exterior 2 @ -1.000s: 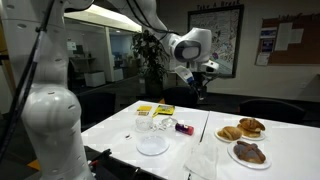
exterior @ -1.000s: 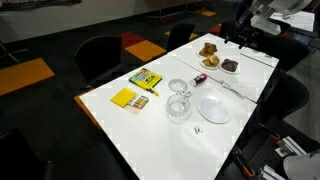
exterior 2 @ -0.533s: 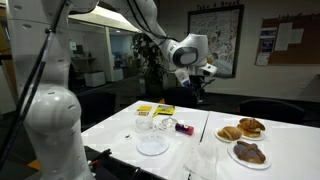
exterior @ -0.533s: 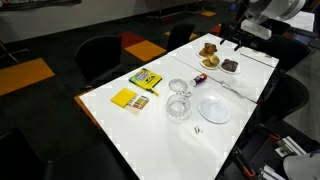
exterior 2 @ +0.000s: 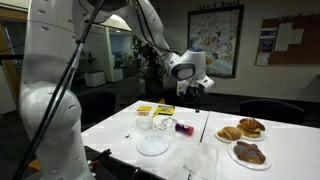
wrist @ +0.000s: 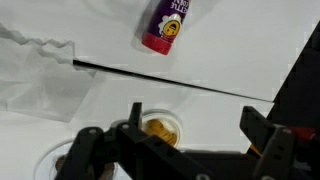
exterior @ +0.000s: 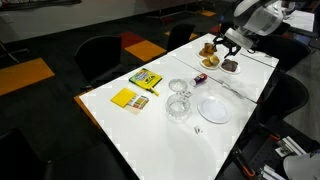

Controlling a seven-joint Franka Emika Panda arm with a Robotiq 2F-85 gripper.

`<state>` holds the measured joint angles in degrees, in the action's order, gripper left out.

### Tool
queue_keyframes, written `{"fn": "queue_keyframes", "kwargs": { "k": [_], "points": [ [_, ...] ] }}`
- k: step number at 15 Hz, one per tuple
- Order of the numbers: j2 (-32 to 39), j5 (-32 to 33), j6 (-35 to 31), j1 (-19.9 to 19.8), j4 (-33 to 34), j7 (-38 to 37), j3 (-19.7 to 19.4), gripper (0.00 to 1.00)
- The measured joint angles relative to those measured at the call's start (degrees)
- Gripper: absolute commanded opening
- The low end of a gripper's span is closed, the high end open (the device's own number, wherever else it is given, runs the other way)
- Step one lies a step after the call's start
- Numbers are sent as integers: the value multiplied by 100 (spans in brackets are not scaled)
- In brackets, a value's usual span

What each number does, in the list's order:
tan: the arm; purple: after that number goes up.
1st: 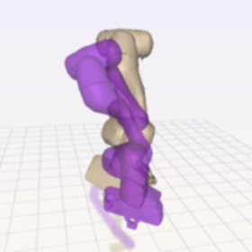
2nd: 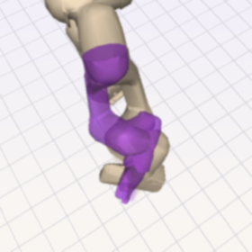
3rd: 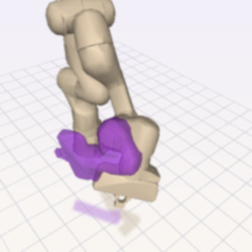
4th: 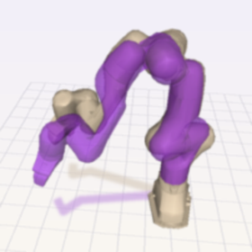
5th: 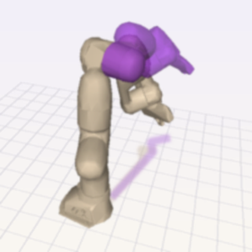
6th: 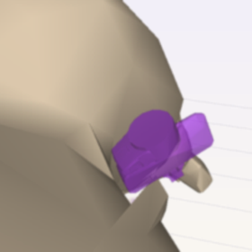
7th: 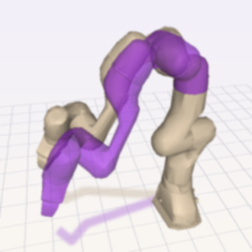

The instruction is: Place the container with the red lid upright.

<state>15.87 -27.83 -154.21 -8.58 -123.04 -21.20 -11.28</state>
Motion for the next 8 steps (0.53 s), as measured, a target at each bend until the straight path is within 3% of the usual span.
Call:
{"fn": "queue_keyframes", "kwargs": {
  "k": [8],
  "points": [
    [922,-711,-185,-46,774,-1011,87,100]
  ]
}}
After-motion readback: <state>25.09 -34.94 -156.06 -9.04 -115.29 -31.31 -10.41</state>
